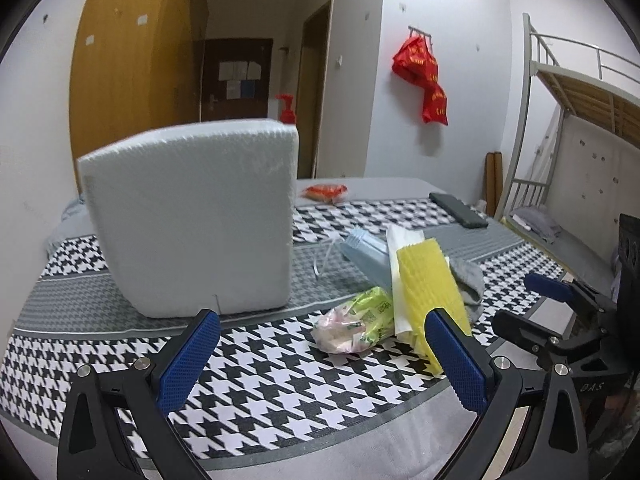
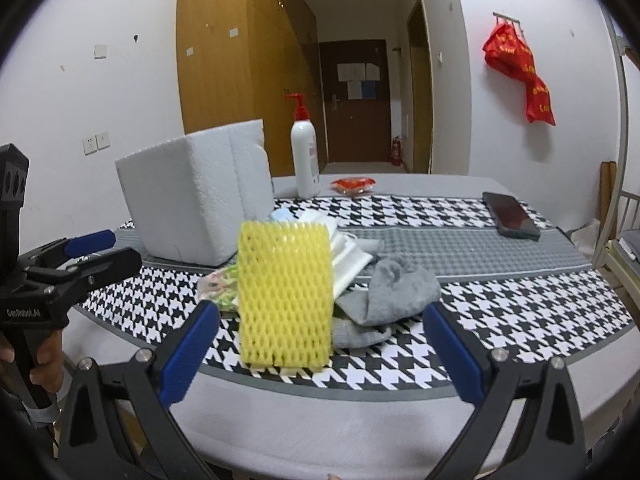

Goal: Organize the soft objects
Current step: 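Reach the left gripper to the yellow foam mesh sleeve and grasp it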

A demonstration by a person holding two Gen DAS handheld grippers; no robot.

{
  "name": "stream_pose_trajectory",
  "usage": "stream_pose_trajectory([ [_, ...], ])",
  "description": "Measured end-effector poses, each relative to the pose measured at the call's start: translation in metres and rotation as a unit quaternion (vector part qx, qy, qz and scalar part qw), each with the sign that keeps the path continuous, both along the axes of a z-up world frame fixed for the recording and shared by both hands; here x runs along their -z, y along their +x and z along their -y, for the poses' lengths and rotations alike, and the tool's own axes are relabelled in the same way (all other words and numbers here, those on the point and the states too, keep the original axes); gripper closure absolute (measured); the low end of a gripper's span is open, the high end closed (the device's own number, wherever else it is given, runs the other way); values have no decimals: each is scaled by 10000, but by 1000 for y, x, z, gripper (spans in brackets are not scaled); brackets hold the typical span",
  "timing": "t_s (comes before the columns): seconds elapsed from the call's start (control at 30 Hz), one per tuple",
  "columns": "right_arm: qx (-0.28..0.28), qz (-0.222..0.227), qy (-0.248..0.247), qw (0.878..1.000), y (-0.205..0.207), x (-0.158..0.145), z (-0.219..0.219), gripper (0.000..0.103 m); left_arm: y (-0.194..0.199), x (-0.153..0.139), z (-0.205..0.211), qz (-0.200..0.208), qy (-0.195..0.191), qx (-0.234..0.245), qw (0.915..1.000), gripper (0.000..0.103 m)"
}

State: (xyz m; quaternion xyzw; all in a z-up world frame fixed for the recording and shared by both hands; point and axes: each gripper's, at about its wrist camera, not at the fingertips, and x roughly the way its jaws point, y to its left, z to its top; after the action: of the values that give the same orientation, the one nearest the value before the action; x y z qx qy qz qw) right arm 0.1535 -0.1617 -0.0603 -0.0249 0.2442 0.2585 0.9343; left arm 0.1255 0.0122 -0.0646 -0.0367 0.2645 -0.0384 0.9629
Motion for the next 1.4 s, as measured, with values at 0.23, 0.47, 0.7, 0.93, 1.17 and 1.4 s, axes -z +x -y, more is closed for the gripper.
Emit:
stream_pose_trajectory([
  [0.23,154,-138,16,9998,18,6,10,0,19,5,17,-257,-115,391,9988,1],
  [0.47,279,-236,73,9993,31,14,23,0,37,4,33,-344,-278,647,9969,1],
  [0.7,402,-322,206,9985,40,25,38,0,58,6,46,-488,-340,673,9960,6],
  [0.93,408,-386,295,9980,46,31,46,0,70,14,47,-704,-487,648,9942,40],
  [1.17,416,-400,356,9977,50,32,52,0,66,16,48,-684,-512,777,9933,74],
  [1.4,425,-409,346,9977,51,33,52,0,59,8,50,-550,-538,959,9924,88],
])
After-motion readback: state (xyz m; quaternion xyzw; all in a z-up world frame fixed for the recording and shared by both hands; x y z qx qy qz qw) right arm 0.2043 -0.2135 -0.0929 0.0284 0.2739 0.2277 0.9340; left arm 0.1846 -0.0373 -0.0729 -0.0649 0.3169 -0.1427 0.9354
